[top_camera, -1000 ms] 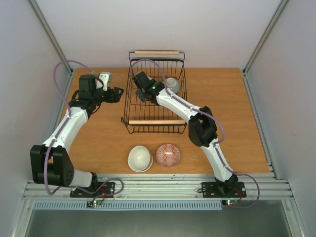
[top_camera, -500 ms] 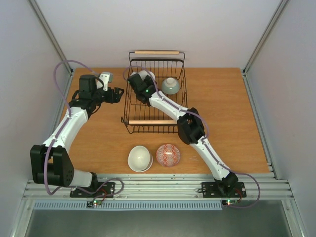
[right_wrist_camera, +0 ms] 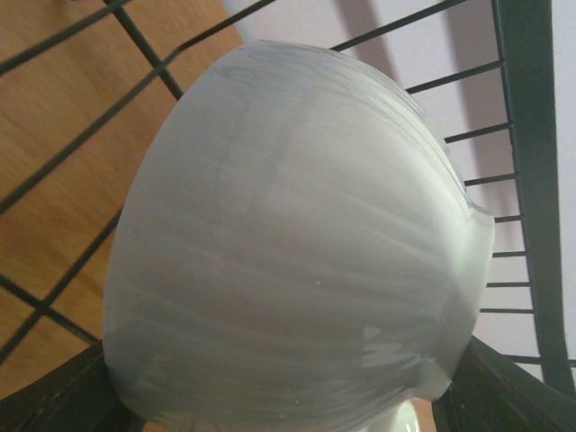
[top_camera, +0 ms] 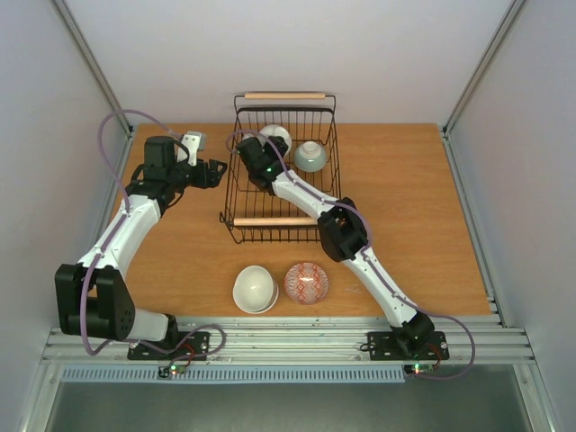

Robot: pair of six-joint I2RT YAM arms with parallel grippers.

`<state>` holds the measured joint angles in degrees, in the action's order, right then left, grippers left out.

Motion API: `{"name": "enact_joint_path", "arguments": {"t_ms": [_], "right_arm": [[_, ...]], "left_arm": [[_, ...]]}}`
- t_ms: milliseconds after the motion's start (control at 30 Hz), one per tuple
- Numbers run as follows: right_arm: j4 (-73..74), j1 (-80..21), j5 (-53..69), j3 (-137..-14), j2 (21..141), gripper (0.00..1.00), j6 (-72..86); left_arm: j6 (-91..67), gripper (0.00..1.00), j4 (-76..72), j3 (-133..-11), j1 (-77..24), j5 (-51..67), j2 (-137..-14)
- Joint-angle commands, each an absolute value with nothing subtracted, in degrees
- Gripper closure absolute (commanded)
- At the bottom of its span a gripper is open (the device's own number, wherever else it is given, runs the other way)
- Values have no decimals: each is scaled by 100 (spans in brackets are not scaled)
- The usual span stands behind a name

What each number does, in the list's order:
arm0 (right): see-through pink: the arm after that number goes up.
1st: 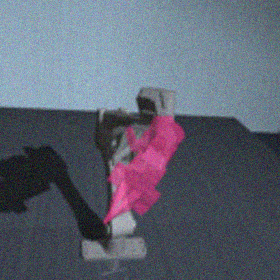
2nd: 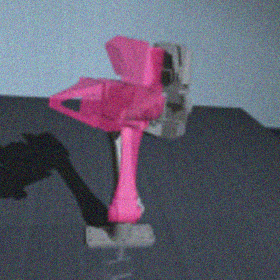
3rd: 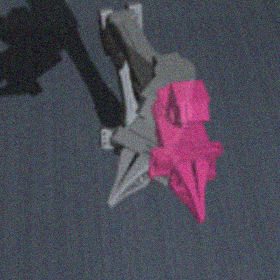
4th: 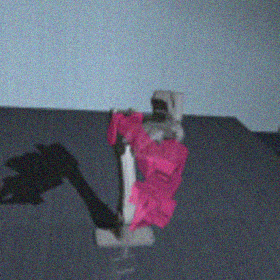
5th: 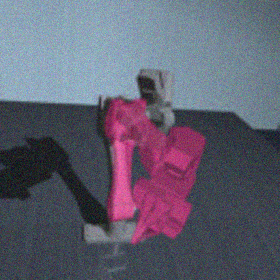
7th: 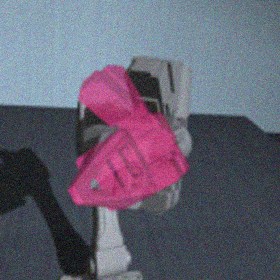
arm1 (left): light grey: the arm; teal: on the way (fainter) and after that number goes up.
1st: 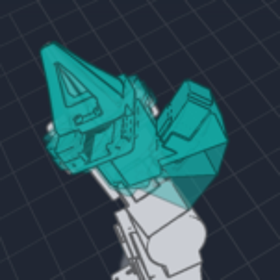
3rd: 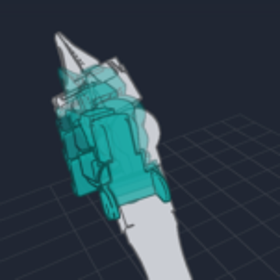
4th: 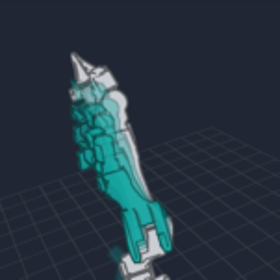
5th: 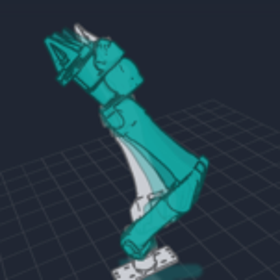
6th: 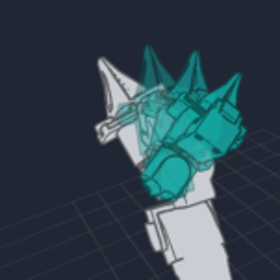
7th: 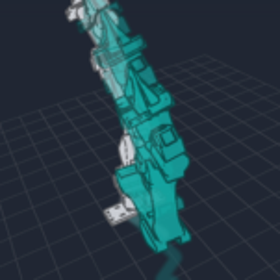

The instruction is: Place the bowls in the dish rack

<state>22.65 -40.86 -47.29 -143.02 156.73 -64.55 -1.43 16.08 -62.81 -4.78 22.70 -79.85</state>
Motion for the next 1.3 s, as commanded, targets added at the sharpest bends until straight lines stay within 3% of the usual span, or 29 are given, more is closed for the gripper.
{"name": "enact_joint_path", "arguments": {"t_ms": [0,167,567,933,1267], "right_arm": [[1756,-4067,-5130,-14621,15776,81,-7069],[2287,-4069,-4842,-14625,15619,38,-6626],[3836,-4035,-3369,-14513,14745,5,-5062],[3719,-4036,-2382,-12849,12376,2,-3841],[4823,-4133,-1613,-10534,9468,15,-2225]], "left_arm": [[-97,22,1467,-6372,-457,2358,-8003],[-84,22,1479,-6378,-457,2364,-7990],[-37,23,1475,-6372,-457,2399,-7931],[-35,23,1491,-6380,-457,2473,-7884],[-36,22,1560,-6449,-457,2767,-7863]]}}
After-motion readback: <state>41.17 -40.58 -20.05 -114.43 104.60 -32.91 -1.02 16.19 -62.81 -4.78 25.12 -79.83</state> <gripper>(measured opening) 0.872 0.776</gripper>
